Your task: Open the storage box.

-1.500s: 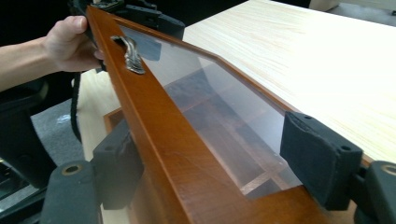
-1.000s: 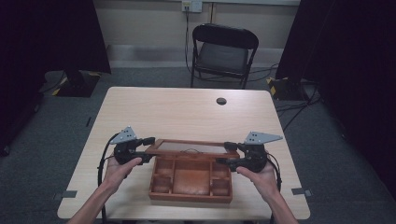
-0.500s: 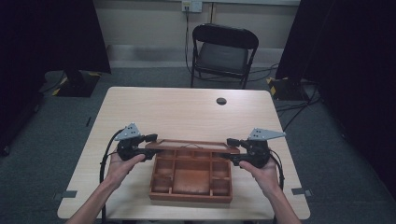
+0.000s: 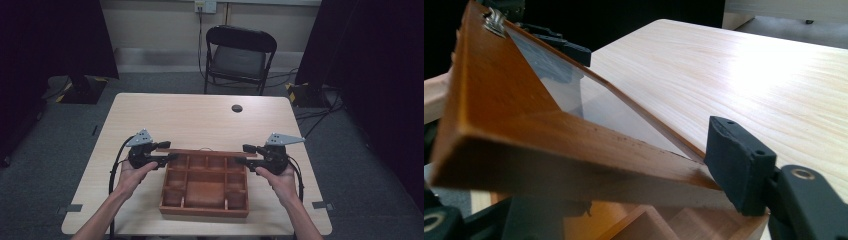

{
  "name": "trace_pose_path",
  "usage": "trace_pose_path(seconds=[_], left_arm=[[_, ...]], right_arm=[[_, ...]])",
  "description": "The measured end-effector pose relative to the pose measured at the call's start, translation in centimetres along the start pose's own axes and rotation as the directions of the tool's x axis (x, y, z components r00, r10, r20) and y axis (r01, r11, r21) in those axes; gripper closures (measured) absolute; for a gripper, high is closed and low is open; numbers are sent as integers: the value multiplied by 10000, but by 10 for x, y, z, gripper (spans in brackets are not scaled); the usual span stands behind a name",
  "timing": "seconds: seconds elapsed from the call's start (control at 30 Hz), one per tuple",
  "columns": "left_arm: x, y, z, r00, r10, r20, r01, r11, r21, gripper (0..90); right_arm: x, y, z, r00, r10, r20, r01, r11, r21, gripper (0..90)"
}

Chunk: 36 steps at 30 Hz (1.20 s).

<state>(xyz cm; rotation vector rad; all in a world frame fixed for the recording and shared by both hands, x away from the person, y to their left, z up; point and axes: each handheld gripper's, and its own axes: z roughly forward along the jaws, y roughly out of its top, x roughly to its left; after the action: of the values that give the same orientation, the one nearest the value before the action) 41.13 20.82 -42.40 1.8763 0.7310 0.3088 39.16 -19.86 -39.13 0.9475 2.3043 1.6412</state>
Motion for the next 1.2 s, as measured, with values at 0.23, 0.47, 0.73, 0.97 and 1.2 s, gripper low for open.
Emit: trace_pose_path(seconds=[0.23, 0.47, 0.73, 0.97, 1.2], left_arm=[[3, 2, 3, 9999, -93, 80, 93, 9999, -103, 451], [6, 1, 8, 9996, -267, 51, 268, 9996, -108, 452], [11, -1, 13, 9987, -490, 113, 492, 9985, -220, 460], [16, -3, 18, 9978, -663, 85, 664, 9975, -248, 469], [20, -4, 20, 9978, -652, 119, 654, 9977, -162, 479]], right_arm=[[-4, 1, 1, 9998, -186, 93, 187, 9997, -138, 438], [-14, 0, 6, 10000, 75, 30, -75, 9997, -230, 439], [-22, -2, 13, 9995, 288, 165, -286, 9995, -105, 444], [-30, -3, 17, 9990, 444, 75, -442, 9988, -208, 457], [-38, -6, 23, 9978, 661, 76, -660, 9978, -89, 462]])
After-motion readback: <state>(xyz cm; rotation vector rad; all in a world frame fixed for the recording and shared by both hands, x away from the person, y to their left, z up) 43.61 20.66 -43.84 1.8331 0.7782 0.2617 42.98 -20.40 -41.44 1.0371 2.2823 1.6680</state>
